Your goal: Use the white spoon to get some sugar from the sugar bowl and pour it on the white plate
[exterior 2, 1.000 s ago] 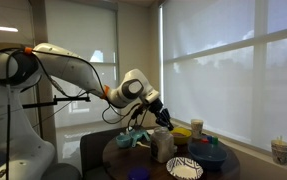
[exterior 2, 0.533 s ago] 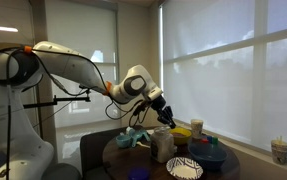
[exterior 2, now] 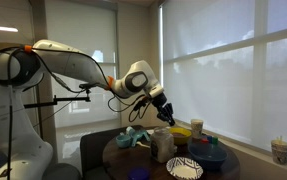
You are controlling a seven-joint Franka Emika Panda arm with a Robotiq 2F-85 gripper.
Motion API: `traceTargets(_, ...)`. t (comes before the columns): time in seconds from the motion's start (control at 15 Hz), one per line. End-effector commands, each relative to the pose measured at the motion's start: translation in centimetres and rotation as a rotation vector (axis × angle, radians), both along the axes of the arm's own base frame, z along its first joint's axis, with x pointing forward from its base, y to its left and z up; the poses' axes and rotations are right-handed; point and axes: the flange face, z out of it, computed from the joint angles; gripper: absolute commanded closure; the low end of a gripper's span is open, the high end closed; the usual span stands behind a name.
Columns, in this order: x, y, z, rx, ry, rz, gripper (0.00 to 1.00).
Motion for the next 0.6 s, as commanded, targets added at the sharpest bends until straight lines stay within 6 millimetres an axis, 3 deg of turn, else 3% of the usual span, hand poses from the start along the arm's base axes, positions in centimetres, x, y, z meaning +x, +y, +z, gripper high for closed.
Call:
traceTargets(0.0, 0.3, -0.8, 1.9, 0.067, 0.004, -0.034, 0.97)
traceTargets(0.53, -0.8, -5.4, 4.4, 0.113, 0.020, -0.086, 0.97)
